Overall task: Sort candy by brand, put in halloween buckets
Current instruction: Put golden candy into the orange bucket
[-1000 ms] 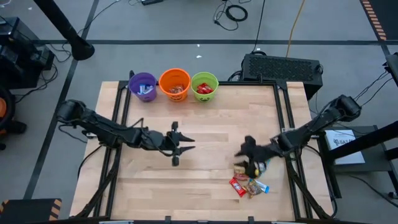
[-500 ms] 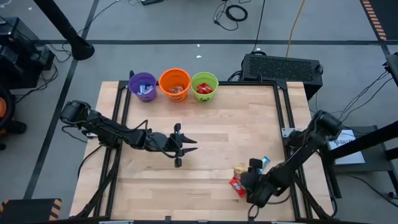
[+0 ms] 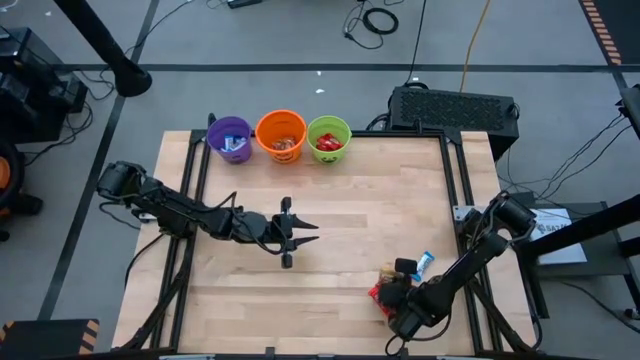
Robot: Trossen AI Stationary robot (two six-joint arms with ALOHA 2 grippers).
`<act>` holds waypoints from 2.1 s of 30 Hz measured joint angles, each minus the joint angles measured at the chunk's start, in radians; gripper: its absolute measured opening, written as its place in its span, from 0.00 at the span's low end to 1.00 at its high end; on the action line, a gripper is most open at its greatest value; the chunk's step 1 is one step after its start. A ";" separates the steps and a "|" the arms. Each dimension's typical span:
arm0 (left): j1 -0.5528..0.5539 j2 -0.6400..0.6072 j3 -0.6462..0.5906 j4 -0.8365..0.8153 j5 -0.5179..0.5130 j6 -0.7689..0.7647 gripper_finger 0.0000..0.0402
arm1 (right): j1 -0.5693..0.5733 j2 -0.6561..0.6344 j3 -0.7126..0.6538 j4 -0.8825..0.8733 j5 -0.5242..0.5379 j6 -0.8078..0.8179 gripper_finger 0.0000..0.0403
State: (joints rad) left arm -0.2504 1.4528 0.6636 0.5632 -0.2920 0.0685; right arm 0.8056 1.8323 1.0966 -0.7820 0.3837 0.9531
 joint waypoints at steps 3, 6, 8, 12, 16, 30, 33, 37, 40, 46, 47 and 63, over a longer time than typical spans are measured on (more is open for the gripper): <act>0.000 0.000 0.000 0.000 0.000 0.000 0.31 | -0.001 -0.001 0.000 0.001 0.002 -0.005 0.09; 0.000 0.000 0.000 0.000 0.000 0.000 0.31 | -0.001 -0.005 0.000 0.001 0.002 -0.027 0.01; 0.000 0.000 0.000 0.001 0.000 -0.001 0.31 | -0.001 -0.018 0.000 -0.010 0.003 -0.025 0.01; 0.000 0.000 0.000 0.000 0.000 -0.002 0.31 | 0.003 -0.053 0.001 -0.059 -0.044 0.029 0.00; 0.000 0.000 0.001 0.000 0.000 -0.002 0.31 | 0.032 -0.065 0.005 -0.056 -0.076 0.044 0.06; 0.000 0.000 0.001 -0.004 0.000 0.000 0.31 | 0.021 0.041 0.007 -0.053 -0.033 0.062 0.44; 0.000 0.000 0.001 -0.004 0.000 0.000 0.31 | 0.022 0.042 0.007 -0.056 -0.031 0.072 0.38; 0.001 0.000 0.001 -0.004 0.000 0.000 0.31 | 0.021 0.036 0.005 -0.056 -0.036 0.073 0.26; 0.002 0.000 0.001 -0.004 0.000 0.000 0.31 | 0.021 0.036 0.005 -0.056 -0.041 0.065 0.18; 0.002 0.000 0.001 -0.004 0.000 0.000 0.31 | 0.020 0.020 0.004 -0.076 -0.051 0.049 0.08; 0.002 0.000 0.001 -0.004 0.000 0.001 0.31 | 0.020 0.010 0.009 -0.085 -0.050 0.047 0.07; -0.001 -0.001 0.001 0.133 -0.006 0.075 0.31 | 0.019 -0.441 0.143 -0.238 0.713 -0.395 0.07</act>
State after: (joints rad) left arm -0.2512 1.4517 0.6647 0.6966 -0.2981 0.1434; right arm 0.8244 1.3911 1.2400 -1.0201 1.0967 0.5577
